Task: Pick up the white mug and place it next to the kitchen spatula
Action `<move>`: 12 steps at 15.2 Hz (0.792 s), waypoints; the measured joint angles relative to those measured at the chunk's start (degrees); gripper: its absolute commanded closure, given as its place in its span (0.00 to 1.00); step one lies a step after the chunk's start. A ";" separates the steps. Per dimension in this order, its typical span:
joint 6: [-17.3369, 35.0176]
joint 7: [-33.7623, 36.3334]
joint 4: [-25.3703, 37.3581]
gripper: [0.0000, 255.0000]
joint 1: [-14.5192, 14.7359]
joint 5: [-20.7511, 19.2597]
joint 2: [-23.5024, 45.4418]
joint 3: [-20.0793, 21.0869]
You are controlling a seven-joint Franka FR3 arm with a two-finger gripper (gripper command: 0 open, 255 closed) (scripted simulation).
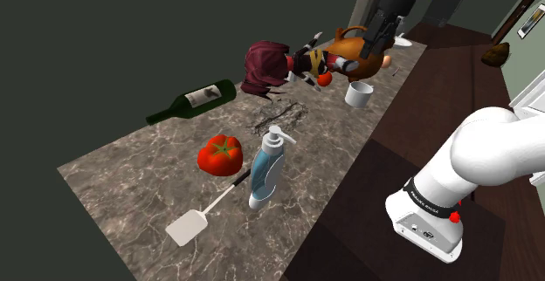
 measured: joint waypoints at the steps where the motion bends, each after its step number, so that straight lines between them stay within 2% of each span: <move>1: 0.00 0.00 0.00 0.00 0.00 0.00 0.00 0.00; 12: 13.58 -7.60 -5.45 0.00 -4.50 -7.11 9.22 -6.65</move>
